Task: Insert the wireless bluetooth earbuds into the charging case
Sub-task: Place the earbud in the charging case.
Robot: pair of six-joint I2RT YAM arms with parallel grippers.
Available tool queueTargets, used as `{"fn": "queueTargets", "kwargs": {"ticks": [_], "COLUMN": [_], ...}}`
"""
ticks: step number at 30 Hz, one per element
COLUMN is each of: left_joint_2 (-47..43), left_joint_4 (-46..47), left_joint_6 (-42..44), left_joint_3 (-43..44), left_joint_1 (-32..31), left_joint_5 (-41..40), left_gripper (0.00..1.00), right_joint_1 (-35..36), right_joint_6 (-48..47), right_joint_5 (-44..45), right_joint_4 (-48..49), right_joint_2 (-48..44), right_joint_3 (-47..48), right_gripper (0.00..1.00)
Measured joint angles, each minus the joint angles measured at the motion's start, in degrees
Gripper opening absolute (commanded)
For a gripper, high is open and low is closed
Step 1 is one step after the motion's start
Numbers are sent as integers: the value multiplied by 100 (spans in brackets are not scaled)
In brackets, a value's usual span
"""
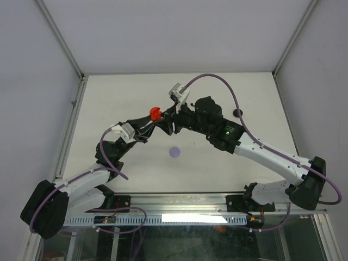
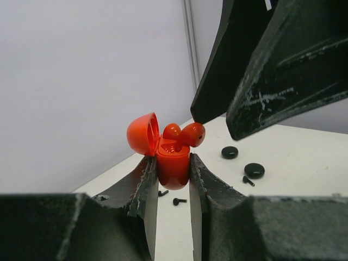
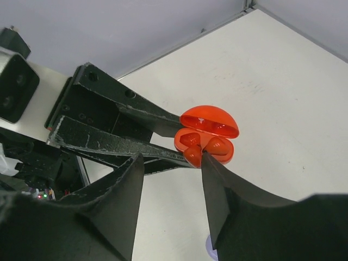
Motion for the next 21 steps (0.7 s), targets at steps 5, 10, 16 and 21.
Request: {"fn": "queueTargets", "kwargs": {"ticks": [5,10,16,21], "left_joint_2": [0,0,2,17], "left_joint_4": [42,46,85,160], "left_joint_6": [-162,-319,-433,-514], "left_joint_3": [0,-4,-22,-55], "left_joint_1": [0,0,2,0], "left_joint_5": [-7,-7,-13,-22], "left_gripper": [1,0,1,1], "right_joint_1": [0,-9,-22,-46], "right_joint_6": [168,365,511,522], "right_joint_5": [0,-149,-170,-116], "right_joint_4": [-474,-848,-1167,-1257], "right_joint_2": [4,109,291,308], "right_joint_3": [422,767,866,866], "right_gripper": [54,54,54,54]}}
